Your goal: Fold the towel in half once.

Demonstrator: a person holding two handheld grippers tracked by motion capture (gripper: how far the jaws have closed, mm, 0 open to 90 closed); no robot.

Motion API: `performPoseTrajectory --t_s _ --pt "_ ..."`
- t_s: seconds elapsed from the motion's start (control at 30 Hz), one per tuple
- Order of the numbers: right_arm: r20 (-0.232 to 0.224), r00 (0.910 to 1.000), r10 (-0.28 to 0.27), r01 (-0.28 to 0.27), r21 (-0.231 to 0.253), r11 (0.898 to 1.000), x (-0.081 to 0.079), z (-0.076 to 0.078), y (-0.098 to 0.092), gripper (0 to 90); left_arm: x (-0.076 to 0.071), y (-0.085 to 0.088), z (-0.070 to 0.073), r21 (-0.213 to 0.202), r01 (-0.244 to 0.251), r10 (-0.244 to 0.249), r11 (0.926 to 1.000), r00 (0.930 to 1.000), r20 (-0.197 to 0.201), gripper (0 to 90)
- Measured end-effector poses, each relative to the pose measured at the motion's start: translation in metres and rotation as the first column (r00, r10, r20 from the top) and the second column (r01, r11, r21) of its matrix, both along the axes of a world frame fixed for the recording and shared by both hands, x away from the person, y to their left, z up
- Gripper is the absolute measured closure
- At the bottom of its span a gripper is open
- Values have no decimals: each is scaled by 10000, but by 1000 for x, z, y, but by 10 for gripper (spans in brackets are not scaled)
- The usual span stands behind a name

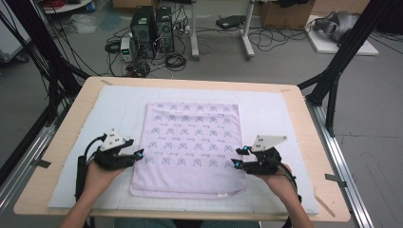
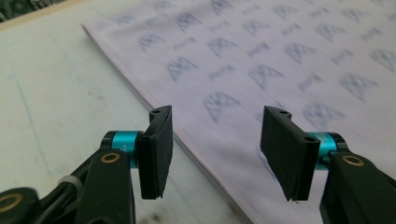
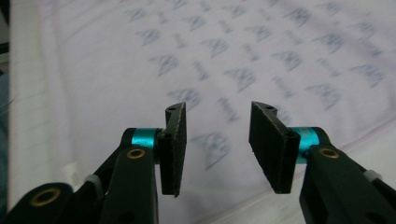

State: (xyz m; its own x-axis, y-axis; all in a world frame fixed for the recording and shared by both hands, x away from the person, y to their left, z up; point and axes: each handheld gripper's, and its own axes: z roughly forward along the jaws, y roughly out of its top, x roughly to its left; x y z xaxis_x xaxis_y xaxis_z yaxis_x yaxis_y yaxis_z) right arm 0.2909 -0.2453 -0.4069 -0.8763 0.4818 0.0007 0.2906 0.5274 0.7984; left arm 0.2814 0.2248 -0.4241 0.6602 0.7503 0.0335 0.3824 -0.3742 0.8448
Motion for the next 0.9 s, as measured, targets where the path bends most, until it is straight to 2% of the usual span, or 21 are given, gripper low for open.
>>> performPoseTrajectory --t_s 0.07,0.13,0.27,0.33,0.4,0.47,0.5,0.57,0.6,0.7,0.73,0.9 --pt "-90 9997 246 -248 -199 9995 -11 -10 1 610 -11 -1 -5 -80 255 -257 9996 9996 -152 483" --pt "-203 9987 473 -476 -126 9988 -20 -16 0 637 -21 -1 -8 -221 595 -601 9980 9978 -281 525" --pt "-425 9950 902 -904 -51 9959 -33 -23 0 647 -40 -3 -8 -234 1125 -1130 9934 9934 -217 562" --pt "-500 9933 1037 -1041 -40 9946 -38 -27 0 647 -46 -4 -10 -47 1521 -1521 9884 9879 -291 592" --pt "-625 9923 1067 -1081 -194 9940 -42 -34 0 658 -48 -5 -14 165 1861 -1843 9824 9799 -760 602" --pt "-643 9923 1057 -1085 -413 9932 -44 -40 0 681 -50 -6 -20 589 2096 -2032 9760 9741 -992 608" --pt "-639 9928 1010 -1026 -235 9944 -45 -42 -1 697 -51 -6 -23 584 2123 -2063 9755 9739 -949 613" --pt "-529 9934 1017 -1032 -259 9943 -46 -42 -2 755 -53 -5 -24 490 2129 -2084 9759 9745 -830 653" --pt "-523 9934 1025 -1039 -245 9943 -47 -42 -2 807 -54 -5 -24 489 2194 -2152 9744 9734 -793 701" --pt "-523 9918 1170 -1189 -346 9923 -48 -40 0 867 -56 -6 -24 572 2193 -2156 9740 9744 -640 859" --pt "-486 9917 1192 -1212 -392 9919 -47 -39 0 878 -55 -5 -23 590 2185 -2148 9740 9746 -634 869" --pt "-363 9924 1177 -1178 -7 9930 -47 -29 -4 894 -60 -1 -16 346 2040 -2028 9784 9786 -360 878"
